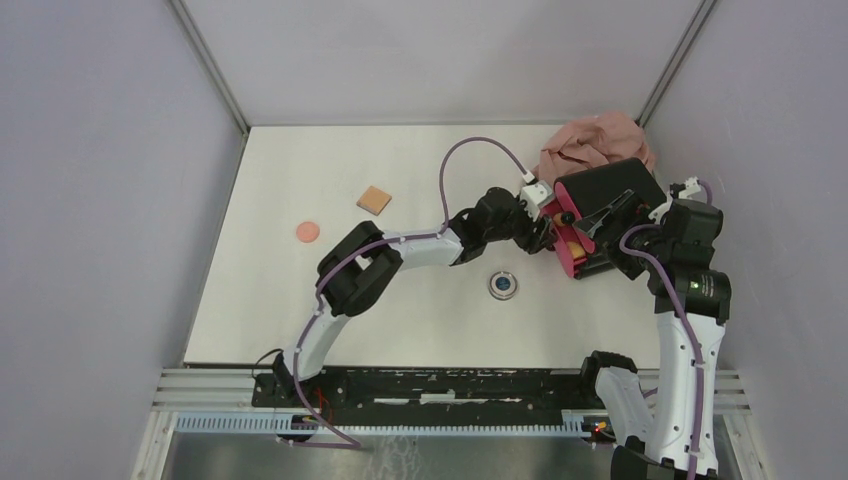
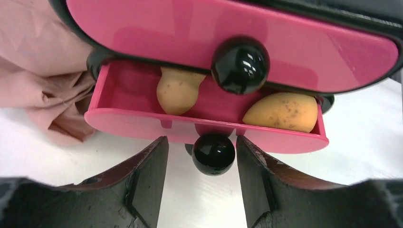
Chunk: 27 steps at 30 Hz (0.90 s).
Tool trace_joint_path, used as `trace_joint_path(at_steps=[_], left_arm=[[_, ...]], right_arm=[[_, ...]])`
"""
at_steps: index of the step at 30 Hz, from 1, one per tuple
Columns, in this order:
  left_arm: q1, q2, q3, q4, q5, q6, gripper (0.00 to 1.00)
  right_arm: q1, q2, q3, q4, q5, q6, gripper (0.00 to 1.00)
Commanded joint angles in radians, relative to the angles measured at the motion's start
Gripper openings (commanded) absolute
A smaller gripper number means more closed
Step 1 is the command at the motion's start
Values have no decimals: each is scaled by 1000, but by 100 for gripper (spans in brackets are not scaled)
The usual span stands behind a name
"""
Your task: Organize the makeup
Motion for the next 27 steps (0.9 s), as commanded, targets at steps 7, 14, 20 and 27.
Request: trace_joint_path(at_steps=[7,14,20,27], left_arm=[[-18,100,172,60,-19,-56,64],[-23,151,212,82,-38,-91,69],[-27,188,274,42,-33,-88,68],[-27,15,78,-4,-78,12,69]], right_arm=[[5,-3,45,-10,-6,-39,94],[5,-1,30,-2,5,-45,94],[5,7,42,-26,33,-71,94],[5,4,16,-1,19,-62,94]])
